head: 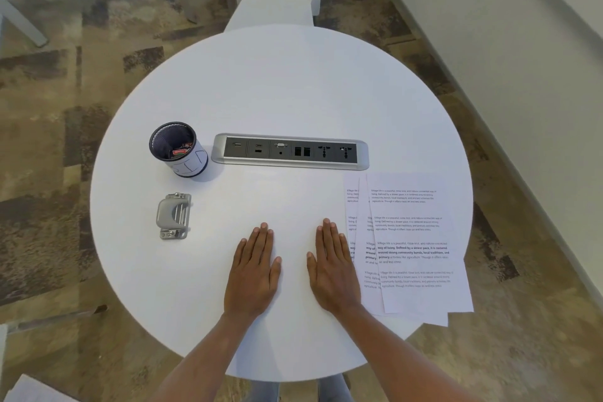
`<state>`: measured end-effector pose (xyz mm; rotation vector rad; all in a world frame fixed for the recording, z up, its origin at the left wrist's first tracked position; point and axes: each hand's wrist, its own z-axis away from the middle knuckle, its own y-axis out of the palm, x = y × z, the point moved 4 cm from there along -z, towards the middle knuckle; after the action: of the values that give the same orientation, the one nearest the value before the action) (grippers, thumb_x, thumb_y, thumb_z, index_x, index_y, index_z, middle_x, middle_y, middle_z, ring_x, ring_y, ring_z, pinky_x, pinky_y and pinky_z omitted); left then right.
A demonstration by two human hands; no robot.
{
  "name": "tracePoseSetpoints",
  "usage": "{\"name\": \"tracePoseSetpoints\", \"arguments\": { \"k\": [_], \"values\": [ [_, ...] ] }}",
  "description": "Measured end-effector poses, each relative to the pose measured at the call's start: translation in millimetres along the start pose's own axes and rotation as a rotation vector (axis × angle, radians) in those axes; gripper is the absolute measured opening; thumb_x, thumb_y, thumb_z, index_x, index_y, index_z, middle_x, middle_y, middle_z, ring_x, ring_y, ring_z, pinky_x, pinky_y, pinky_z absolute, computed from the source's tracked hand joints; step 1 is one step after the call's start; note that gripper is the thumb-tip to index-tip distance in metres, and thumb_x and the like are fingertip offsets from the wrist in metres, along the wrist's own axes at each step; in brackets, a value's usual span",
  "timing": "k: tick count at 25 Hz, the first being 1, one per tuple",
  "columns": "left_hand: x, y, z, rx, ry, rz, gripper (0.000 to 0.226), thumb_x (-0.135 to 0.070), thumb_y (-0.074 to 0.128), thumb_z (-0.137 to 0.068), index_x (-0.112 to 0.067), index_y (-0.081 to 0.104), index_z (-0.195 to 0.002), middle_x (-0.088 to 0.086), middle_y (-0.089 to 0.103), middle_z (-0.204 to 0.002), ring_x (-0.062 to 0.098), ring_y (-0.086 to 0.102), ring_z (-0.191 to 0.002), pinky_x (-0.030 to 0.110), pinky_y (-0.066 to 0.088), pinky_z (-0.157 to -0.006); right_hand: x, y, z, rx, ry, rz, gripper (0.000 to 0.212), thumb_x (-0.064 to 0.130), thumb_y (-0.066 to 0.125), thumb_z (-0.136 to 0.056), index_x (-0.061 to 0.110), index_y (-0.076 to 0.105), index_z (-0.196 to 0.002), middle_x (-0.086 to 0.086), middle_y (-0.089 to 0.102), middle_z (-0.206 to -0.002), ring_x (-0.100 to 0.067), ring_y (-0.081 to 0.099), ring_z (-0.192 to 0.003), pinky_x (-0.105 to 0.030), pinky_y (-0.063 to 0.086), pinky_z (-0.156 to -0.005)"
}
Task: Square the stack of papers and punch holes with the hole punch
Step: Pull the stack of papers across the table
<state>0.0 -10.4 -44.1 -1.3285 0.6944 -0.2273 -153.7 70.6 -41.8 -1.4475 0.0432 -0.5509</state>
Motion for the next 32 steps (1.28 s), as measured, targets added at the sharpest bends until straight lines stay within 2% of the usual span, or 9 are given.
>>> {"name": "tracePoseSetpoints", "arguments": {
  "k": [3,6,9,12,17,21,26,29,32],
  "values": [
    [-14.7,-15.9,-16.4,-0.019,-0.027,0.009,0.043,-0.022,0.049,-0.089,-0.007,0.053,-0.129,0.011,0.054,-0.139,0.029,0.051,-0.127,0.041,0.043,-0.104,-2.5,-25.1,-8.6,-0.002,-0.017,-0.160,0.050,0.028,0.048,-0.099,0.004,0.045,-0.143,-0.012,0.034,-0.157,-0.028,0.029,-0.148,-0.042,0.026,-0.117],
    [-48.6,-26.1,-29.4,0.033,-0.056,0.183,0.020,-0.014,0.049,-0.089,-0.009,0.061,-0.105,0.005,0.064,-0.107,0.029,0.060,-0.100,0.038,0.048,-0.083,-44.7,-75.5,-17.3,-0.248,0.095,-0.253,0.028,0.015,0.064,-0.090,0.001,0.068,-0.114,-0.017,0.068,-0.123,-0.037,0.062,-0.116,-0.046,0.045,-0.097],
    [-89.9,-20.9,-32.4,0.179,-0.122,0.330,0.022,-0.018,0.046,-0.092,-0.012,0.059,-0.108,0.004,0.064,-0.109,0.027,0.059,-0.104,0.036,0.045,-0.084,-129.9,-109.0,-5.7,-0.325,0.519,-0.156,0.042,0.023,0.059,-0.093,-0.001,0.058,-0.127,-0.022,0.056,-0.138,-0.039,0.051,-0.128,-0.052,0.037,-0.106],
    [-130.0,-9.0,-31.7,0.297,-0.081,0.297,0.041,-0.028,0.046,-0.095,-0.015,0.046,-0.134,0.004,0.055,-0.132,0.025,0.051,-0.122,0.036,0.042,-0.097,-200.2,-105.8,19.5,-0.101,0.819,-0.148,0.066,0.044,0.053,-0.095,-0.001,0.039,-0.141,-0.027,0.034,-0.153,-0.041,0.031,-0.142,-0.056,0.028,-0.113],
    [-172.5,9.8,-29.6,0.344,-0.036,0.237,0.060,-0.034,0.044,-0.096,-0.014,0.023,-0.148,0.011,0.042,-0.140,0.027,0.040,-0.128,0.039,0.043,-0.098,-212.6,-83.3,32.5,0.032,0.724,-0.189,0.095,0.059,0.053,-0.090,-0.001,0.014,-0.152,-0.024,0.004,-0.163,-0.036,0.005,-0.151,-0.049,0.010,-0.122],
    [-179.7,13.8,-30.1,0.275,-0.137,0.318,0.068,-0.038,0.049,-0.094,-0.015,0.017,-0.149,0.012,0.042,-0.139,0.028,0.042,-0.126,0.039,0.045,-0.099,-187.4,-71.8,28.9,0.046,0.704,-0.156,0.099,0.061,0.051,-0.089,-0.003,0.011,-0.152,-0.022,0.000,-0.164,-0.038,0.002,-0.151,-0.050,0.010,-0.122],
    [-168.3,16.8,-54.8,0.198,-0.544,0.812,0.068,-0.036,0.070,-0.081,-0.013,0.037,-0.136,0.011,0.058,-0.130,0.029,0.057,-0.118,0.037,0.049,-0.096,-168.3,-72.6,24.9,0.054,0.733,-0.144,0.098,0.062,0.052,-0.089,-0.002,0.013,-0.152,-0.025,0.000,-0.163,-0.043,0.002,-0.150,-0.051,0.012,-0.121],
    [-170.8,22.1,-66.7,0.240,-0.517,0.910,0.040,-0.028,0.072,-0.080,-0.013,0.057,-0.115,0.005,0.070,-0.115,0.024,0.065,-0.104,0.034,0.053,-0.088,-159.2,-68.8,26.0,0.109,0.691,-0.163,0.093,0.063,0.050,-0.090,0.008,0.013,-0.154,-0.024,-0.004,-0.163,-0.043,-0.003,-0.150,-0.051,0.009,-0.122],
    [-178.2,20.5,-70.1,0.291,-0.393,0.956,0.025,-0.014,0.068,-0.084,-0.012,0.067,-0.109,0.006,0.073,-0.109,0.023,0.069,-0.099,0.033,0.055,-0.087,-156.5,-76.5,28.1,0.000,0.648,-0.296,0.079,0.059,0.052,-0.091,0.012,0.030,-0.151,-0.019,0.016,-0.162,-0.037,0.013,-0.150,-0.051,0.019,-0.120]
  ]
}}
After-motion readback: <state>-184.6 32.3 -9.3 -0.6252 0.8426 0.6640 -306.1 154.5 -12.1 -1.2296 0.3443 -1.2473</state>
